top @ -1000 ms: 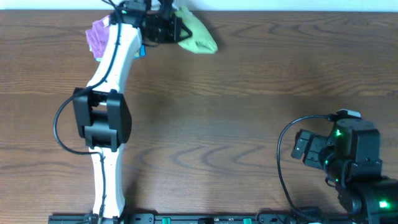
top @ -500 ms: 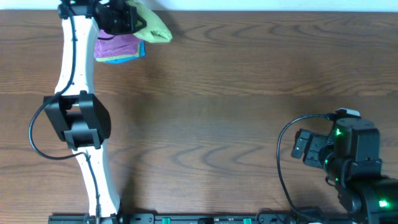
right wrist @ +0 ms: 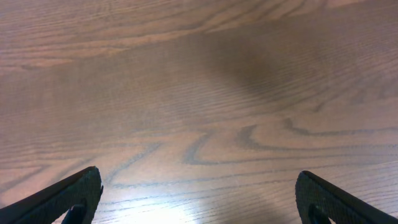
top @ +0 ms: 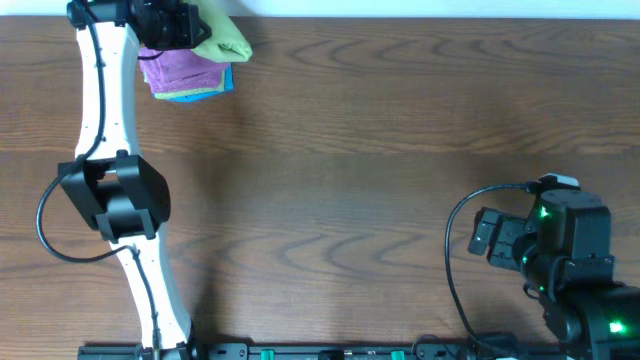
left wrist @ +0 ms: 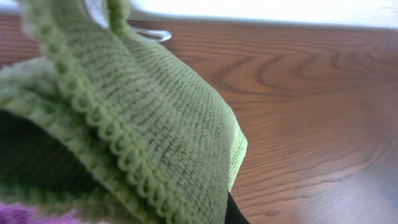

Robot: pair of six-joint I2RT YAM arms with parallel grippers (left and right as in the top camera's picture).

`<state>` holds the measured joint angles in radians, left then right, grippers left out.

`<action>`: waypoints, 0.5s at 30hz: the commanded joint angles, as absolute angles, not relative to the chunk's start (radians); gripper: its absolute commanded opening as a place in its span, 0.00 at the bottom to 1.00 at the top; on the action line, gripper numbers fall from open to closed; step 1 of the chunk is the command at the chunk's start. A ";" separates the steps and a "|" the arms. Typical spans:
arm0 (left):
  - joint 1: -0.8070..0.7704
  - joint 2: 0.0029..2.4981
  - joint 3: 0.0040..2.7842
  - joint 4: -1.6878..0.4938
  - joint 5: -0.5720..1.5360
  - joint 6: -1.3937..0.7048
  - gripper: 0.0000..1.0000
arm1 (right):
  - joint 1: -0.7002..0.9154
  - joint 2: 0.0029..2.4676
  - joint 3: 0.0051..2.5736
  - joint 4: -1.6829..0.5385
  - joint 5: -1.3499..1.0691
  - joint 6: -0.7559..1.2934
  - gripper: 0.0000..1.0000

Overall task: Fold the cloth
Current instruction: 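Carry the green bundle left and lower it onto the cloth stack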

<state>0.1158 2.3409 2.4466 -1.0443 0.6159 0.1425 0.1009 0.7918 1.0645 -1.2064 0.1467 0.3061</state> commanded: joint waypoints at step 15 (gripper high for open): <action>0.200 2.341 2.476 -1.039 0.565 0.194 0.06 | 0.095 0.790 1.063 -1.204 0.149 0.298 0.99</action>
